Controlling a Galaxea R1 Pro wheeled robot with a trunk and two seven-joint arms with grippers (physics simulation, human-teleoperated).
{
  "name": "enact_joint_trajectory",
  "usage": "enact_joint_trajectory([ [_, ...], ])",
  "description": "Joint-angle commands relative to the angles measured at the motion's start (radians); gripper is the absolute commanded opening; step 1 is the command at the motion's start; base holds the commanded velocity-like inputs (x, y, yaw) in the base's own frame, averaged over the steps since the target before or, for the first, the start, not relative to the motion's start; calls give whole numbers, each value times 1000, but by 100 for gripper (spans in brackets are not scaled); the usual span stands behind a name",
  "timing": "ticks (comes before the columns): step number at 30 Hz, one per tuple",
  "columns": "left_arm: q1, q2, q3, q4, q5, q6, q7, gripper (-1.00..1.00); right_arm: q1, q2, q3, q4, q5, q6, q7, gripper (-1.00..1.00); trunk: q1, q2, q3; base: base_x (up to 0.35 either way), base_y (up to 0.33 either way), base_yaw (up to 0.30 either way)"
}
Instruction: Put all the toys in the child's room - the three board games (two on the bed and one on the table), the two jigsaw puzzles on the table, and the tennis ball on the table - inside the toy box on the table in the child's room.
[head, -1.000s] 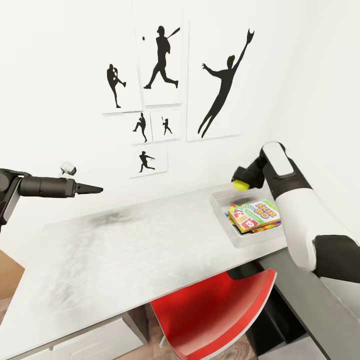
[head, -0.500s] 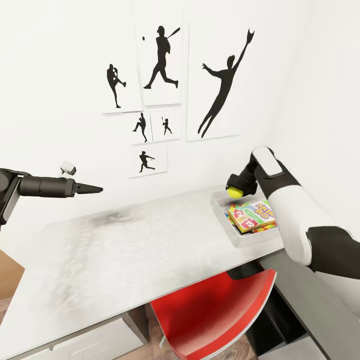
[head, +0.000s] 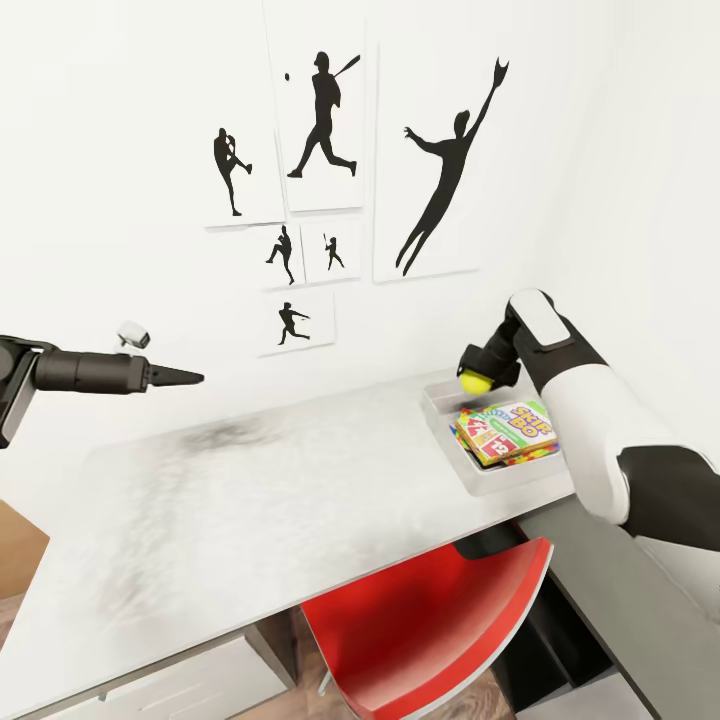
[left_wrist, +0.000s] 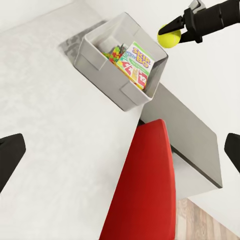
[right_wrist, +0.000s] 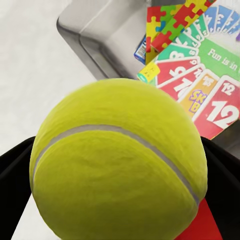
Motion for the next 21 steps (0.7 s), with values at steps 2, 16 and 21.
enact_joint_trajectory([
  [2,-1,2,-3,0,6,11,0,100,-2,2,8,-2,-10,4,-8,-100,1,-2,-2,0,0,0],
  [16,-1,-3,11,-1,6,11,0,100,-3,12,109,-8,-10,9,-5,-100,1,-2,-2,0,0,0],
  [21,-1,-3,11,-1,5,11,0,100,-3,12,112,-9,-10,9,-5,-100,1,-2,-2,0,0,0],
])
